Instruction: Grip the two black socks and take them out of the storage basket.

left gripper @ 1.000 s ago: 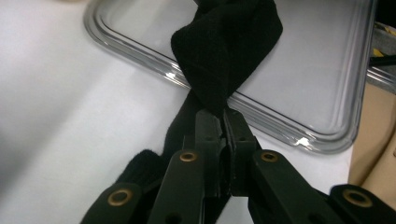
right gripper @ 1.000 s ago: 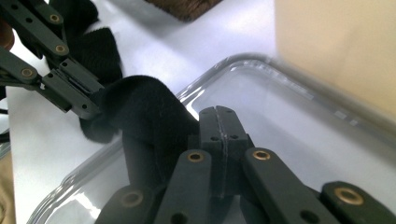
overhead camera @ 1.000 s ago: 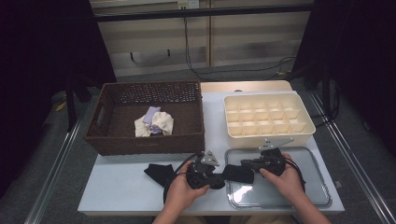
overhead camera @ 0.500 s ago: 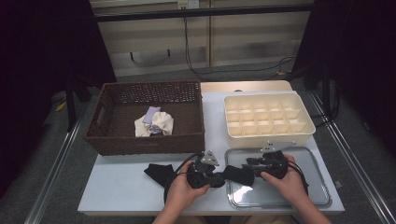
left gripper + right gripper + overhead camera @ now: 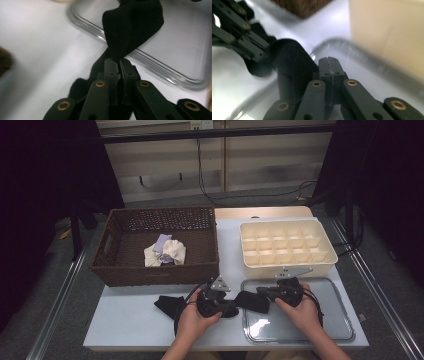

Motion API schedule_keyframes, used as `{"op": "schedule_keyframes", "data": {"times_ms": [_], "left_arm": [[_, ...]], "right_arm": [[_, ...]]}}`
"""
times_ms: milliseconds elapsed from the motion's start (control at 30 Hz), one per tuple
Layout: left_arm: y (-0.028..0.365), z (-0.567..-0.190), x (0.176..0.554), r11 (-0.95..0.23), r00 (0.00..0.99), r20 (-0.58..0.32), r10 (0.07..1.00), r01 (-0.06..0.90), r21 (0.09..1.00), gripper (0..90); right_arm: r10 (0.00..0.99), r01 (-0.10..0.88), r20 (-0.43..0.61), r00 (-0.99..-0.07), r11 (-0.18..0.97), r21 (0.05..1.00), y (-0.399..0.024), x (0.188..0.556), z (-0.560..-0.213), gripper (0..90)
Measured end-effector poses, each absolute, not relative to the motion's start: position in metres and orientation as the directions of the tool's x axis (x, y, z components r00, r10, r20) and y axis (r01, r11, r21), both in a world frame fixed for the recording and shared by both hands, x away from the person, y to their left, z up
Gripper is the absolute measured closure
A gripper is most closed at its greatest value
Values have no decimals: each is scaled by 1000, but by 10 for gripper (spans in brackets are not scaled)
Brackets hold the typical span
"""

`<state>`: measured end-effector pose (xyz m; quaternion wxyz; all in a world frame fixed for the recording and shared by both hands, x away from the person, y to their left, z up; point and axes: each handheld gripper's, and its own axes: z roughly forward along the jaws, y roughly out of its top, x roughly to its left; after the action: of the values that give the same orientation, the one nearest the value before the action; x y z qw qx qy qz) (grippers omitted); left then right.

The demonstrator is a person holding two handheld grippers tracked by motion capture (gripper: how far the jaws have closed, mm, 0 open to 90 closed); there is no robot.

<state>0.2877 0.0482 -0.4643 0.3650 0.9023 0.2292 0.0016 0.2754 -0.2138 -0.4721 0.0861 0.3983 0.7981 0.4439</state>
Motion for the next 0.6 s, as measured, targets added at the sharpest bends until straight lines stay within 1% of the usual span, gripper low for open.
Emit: {"op": "schedule_keyframes", "data": {"times_ms": [67, 100, 200, 233, 333, 433, 467, 500, 567, 600], "left_arm": [[49, -462, 291, -625, 896, -178, 407, 415, 662, 855], [47, -462, 291, -614, 891, -190, 412, 426, 665, 824], [47, -460, 291, -586, 887, -194, 420, 428, 689, 662], [48, -459, 292, -582, 886, -195, 421, 429, 691, 645], [47, -454, 294, -540, 877, -218, 428, 442, 716, 545], [43, -448, 294, -529, 883, -212, 418, 426, 734, 550], [40, -446, 293, -548, 894, -209, 397, 414, 727, 586], [38, -445, 291, -566, 905, -211, 370, 400, 721, 692], [31, -447, 286, -607, 925, -189, 329, 361, 708, 736], [28, -447, 284, -632, 929, -191, 318, 358, 687, 786]], "right_arm": [[708, 533, 213, -673, 265, 803, -213, 280, -465, 900], [708, 521, 209, -675, 257, 814, -213, 282, -461, 900], [692, 494, 196, -695, 261, 829, -211, 282, -455, 900], [686, 486, 190, -703, 267, 832, -211, 281, -454, 900], [675, 465, 177, -716, 272, 843, -212, 276, -453, 900], [664, 444, 157, -731, 287, 849, -214, 269, -451, 900], [663, 438, 150, -734, 293, 850, -214, 267, -451, 900], [659, 436, 149, -737, 297, 849, -215, 264, -451, 900], [654, 438, 149, -742, 303, 847, -217, 261, -451, 892], [656, 437, 148, -740, 302, 847, -218, 260, -451, 876]]}}
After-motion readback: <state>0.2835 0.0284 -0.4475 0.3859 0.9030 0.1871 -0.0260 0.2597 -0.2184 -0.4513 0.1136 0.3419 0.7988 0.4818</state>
